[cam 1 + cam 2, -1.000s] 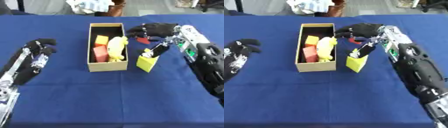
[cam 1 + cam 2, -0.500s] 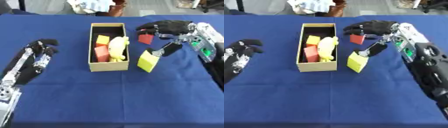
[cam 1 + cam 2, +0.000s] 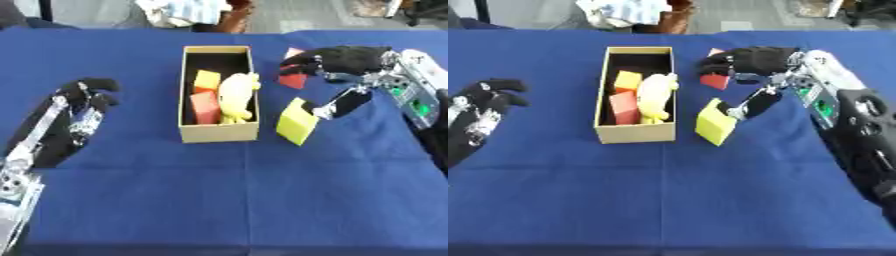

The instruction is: Pick up objects on the table and place them in the box.

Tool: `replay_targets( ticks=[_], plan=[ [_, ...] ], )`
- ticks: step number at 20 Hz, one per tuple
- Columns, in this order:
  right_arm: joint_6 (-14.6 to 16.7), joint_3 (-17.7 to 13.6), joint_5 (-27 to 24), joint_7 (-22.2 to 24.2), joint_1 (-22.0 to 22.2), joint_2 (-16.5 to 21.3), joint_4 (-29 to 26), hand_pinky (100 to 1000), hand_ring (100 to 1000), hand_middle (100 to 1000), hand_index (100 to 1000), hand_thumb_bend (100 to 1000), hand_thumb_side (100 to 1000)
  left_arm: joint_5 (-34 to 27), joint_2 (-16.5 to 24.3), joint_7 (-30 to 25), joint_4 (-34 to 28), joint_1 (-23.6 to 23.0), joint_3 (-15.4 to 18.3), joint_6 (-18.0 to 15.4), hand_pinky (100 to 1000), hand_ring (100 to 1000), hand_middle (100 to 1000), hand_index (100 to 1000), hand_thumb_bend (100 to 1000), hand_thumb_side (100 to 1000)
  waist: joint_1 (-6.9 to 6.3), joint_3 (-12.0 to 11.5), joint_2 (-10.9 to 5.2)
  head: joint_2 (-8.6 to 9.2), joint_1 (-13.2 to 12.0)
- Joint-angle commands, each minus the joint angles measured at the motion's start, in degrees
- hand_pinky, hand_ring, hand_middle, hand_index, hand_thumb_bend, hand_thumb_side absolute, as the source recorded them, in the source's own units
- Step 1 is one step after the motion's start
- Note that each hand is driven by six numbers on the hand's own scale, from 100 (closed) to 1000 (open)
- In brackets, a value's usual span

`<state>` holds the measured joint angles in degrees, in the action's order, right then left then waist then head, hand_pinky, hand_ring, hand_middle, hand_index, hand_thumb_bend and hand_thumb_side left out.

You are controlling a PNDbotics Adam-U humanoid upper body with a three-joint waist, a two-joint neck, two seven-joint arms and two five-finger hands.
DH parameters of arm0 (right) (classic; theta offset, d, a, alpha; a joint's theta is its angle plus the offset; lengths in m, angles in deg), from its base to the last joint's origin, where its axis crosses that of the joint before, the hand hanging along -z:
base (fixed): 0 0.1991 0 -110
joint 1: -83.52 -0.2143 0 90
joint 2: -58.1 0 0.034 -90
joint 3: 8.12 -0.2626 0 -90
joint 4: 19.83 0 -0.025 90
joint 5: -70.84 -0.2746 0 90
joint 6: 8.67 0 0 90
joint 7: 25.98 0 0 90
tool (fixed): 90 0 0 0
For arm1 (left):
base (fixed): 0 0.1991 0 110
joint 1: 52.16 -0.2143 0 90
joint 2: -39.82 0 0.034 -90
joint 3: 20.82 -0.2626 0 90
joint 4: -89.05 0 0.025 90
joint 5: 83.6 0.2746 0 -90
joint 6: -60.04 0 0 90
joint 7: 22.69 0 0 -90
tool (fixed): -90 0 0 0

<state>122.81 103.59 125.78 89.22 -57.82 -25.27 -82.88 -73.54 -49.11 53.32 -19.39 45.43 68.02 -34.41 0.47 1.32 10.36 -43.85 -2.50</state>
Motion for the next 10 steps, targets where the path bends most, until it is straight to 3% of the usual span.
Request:
replay_targets(
  ticks=[1, 6, 10],
  plan=[
    [10.1, 0.0, 3.5, 9.0, -0.6, 2.5, -1.7, 969, 1000, 1000, 1000, 358, 551, 0.2, 1.2, -0.2, -0.6, 0.2, 0.4, -0.1, 830, 702, 736, 838, 100, 761, 0.83, 0.0, -1.45, -0.27, -0.3],
    [10.5, 0.8, 8.2, 6.7, -0.3, 3.2, -2.1, 979, 1000, 1000, 1000, 441, 604, 0.3, 1.3, -0.3, -0.5, 0.2, 0.4, -0.1, 831, 703, 737, 839, 100, 763, 0.91, 0.0, -1.38, -0.27, -0.3],
    [10.5, 1.9, 12.1, 4.4, -0.2, 3.9, -1.8, 982, 1000, 1000, 1000, 455, 639, 0.2, 1.4, -0.3, -0.5, 0.1, 0.4, -0.1, 831, 703, 737, 839, 100, 765, 1.0, 0.0, -1.35, -0.27, -0.4]
  ],
)
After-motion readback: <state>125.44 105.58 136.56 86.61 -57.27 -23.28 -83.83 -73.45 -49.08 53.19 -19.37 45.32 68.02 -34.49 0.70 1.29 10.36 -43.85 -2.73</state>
